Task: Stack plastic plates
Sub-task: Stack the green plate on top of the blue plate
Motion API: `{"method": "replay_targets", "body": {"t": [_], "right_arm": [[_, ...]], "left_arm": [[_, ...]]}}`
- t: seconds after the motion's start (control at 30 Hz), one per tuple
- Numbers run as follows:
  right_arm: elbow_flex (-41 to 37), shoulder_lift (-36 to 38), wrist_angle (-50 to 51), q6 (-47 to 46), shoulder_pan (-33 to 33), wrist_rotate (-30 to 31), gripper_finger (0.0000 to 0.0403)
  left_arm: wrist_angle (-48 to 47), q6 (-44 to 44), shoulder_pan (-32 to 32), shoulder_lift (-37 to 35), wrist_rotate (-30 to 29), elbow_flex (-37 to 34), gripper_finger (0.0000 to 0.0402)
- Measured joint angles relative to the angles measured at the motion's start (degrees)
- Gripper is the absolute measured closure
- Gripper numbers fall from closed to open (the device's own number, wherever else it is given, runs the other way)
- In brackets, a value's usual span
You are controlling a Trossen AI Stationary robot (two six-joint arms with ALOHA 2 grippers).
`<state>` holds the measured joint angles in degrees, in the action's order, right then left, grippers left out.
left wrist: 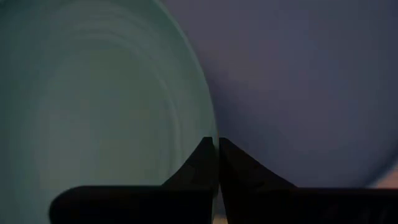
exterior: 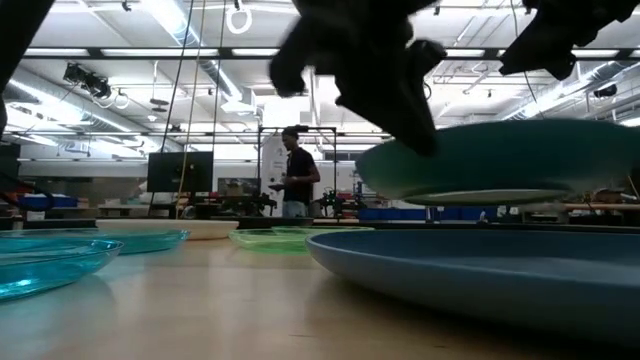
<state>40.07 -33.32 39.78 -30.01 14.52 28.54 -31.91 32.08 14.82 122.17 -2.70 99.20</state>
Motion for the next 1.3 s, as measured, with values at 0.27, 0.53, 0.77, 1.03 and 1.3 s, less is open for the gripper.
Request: {"method": "replay_targets", "body": {"t": [0.27, 0.53, 0.77, 1.03, 1.3], "right_arm": [[0.0, -0.05, -7.23, 3.63, -0.02, 0.16, 0.0271], [0.0, -0.15, -17.59, 11.88, -0.04, 0.41, 0.0271], [0.0, -0.9, -18.34, 12.71, -0.05, 0.35, 0.0271], [0.0, -1.27, -18.3, 12.11, -0.07, -1.56, 0.0271], [0.0, -2.04, -18.14, 12.03, -0.07, -1.6, 0.0271]], "left_arm": [[0.63, -2.18, 6.95, 0.88, 1.14, -0.66, 0.0386], [1.11, -4.77, 9.97, 2.38, 2.77, -0.61, 0.0386], [3.61, -1.95, 11.79, 3.42, 3.07, -0.63, 0.0386], [3.13, -1.68, 11.61, 4.72, 2.71, -0.63, 0.0377], [1.58, -5.99, 11.81, 4.7, 3.11, -0.63, 0.0285]]}}
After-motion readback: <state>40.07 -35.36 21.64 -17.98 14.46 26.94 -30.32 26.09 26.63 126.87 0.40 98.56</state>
